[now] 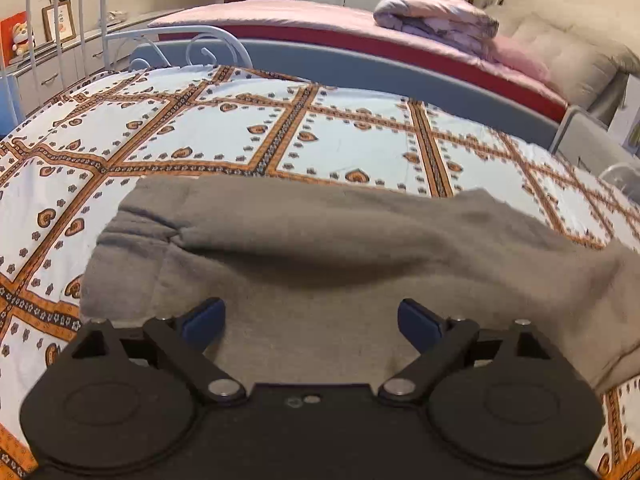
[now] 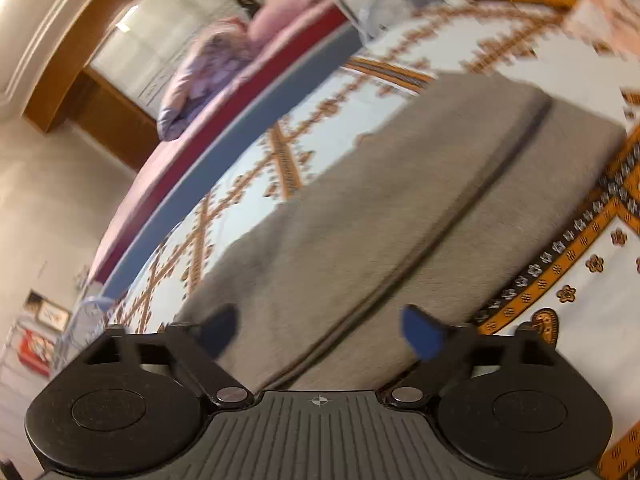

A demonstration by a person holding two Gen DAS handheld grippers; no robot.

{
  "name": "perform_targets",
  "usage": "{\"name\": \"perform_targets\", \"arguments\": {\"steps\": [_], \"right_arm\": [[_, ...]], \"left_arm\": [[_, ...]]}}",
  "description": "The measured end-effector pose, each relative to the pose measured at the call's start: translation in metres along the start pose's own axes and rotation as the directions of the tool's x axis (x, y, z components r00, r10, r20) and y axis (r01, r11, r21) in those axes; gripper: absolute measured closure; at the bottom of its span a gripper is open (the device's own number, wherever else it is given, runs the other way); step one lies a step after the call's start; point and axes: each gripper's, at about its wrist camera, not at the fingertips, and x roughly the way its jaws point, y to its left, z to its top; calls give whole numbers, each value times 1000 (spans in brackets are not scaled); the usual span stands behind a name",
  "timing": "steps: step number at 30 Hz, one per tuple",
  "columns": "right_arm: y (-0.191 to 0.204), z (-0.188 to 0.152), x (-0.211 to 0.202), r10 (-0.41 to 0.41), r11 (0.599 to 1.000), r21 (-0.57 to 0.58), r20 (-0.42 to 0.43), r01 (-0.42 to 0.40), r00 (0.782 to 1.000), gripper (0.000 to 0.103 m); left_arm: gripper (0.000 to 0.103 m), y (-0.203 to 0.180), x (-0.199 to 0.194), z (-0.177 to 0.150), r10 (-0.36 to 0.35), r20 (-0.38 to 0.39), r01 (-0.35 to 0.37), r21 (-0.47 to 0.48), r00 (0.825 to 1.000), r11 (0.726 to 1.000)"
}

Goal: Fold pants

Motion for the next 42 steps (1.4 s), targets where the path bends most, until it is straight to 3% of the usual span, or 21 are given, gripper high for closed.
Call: {"name": "perform_targets", "arguments": {"steps": [1,6,10,15,18,25,28,30,34,40,42], "right_arm": [[-7,8,3,-5,1000,27,-1,5,1000,37],[-16,26,16,-33,999,16,-1,33,999,44],[-33,35,18,-60,993,98,14,59,998,72],[-61,56,16,-62,976,215,66,47,996,73],[-62,64,18,-77,978,198,64,64,995,95],[-25,64,-36,-74,997,21,164,71,984,97],[-38,52,-40,-176,984,-9,94,177,980,97],[-63,52,-23,-178,981,78,-27,179,984,97],[-72,56,-44,-108,985,142,87,94,990,96],[-92,61,-42,-144,956,275,130,104,981,96],[-88,64,-45,-147,963,246,144,109,979,96]], "left_arm": [[18,2,-2,1,10,17,-10,-9,1000,1000],[23,8,-1,1,20,-7,-20,-39,1000,999],[25,5,-4,-5,49,-30,-48,36,998,998],[24,3,2,-11,60,-57,-55,82,997,995],[23,2,4,-12,59,-63,-54,90,996,995],[23,5,1,-15,38,-65,-31,106,997,994],[23,7,0,-15,21,-67,-14,109,998,994],[23,9,-1,-15,13,-64,-6,100,998,995],[23,12,-4,-15,-3,-60,9,90,998,996],[22,12,-3,-15,-1,-61,6,87,998,996],[22,11,-3,-15,2,-61,3,90,998,996]]}}
